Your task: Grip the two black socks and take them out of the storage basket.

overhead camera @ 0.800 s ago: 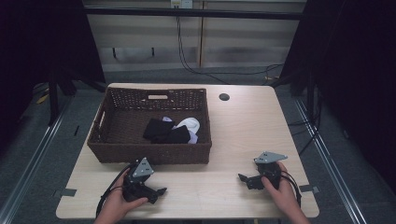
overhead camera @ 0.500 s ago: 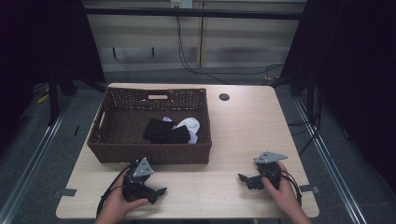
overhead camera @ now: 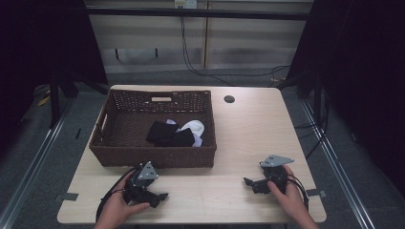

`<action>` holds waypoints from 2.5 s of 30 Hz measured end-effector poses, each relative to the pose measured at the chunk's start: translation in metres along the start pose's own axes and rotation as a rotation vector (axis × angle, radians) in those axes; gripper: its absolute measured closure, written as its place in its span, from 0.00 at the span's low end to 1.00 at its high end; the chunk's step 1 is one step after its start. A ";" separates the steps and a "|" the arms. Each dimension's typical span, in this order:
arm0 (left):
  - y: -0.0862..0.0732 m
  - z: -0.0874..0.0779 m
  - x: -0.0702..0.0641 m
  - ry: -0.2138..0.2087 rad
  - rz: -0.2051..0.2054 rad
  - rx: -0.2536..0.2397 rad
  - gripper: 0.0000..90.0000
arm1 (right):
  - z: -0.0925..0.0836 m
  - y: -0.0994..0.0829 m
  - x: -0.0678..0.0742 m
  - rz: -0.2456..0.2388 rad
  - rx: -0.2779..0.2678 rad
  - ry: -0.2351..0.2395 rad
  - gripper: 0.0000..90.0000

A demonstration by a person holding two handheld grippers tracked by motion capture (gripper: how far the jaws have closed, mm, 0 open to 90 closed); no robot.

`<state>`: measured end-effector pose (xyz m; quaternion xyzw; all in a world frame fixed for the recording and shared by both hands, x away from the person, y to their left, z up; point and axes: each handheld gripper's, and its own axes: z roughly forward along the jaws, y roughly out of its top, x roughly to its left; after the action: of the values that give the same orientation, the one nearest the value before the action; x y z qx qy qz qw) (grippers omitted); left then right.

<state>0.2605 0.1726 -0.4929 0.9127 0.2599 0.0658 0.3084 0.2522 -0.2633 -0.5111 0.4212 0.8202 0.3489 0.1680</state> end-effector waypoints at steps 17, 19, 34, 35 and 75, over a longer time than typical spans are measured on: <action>0.008 -0.007 0.003 -0.026 -0.007 0.077 0.20 | 0.000 0.000 0.000 -0.003 0.000 0.001 0.10; 0.011 -0.008 0.004 -0.037 -0.002 0.077 0.20 | 0.000 0.000 0.000 -0.003 0.000 0.002 0.10; 0.040 -0.034 0.012 -0.077 -0.002 0.041 0.20 | 0.000 0.000 0.000 -0.004 0.000 0.004 0.10; 0.040 -0.034 0.012 -0.077 -0.002 0.041 0.20 | 0.000 0.000 0.000 -0.004 0.000 0.004 0.10; 0.125 -0.088 0.063 -0.055 -0.009 0.107 0.21 | -0.001 -0.001 0.001 -0.006 0.001 0.004 0.10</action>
<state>0.3444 0.1671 -0.3507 0.9281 0.2589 0.0254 0.2665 0.2509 -0.2633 -0.5109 0.4180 0.8221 0.3486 0.1673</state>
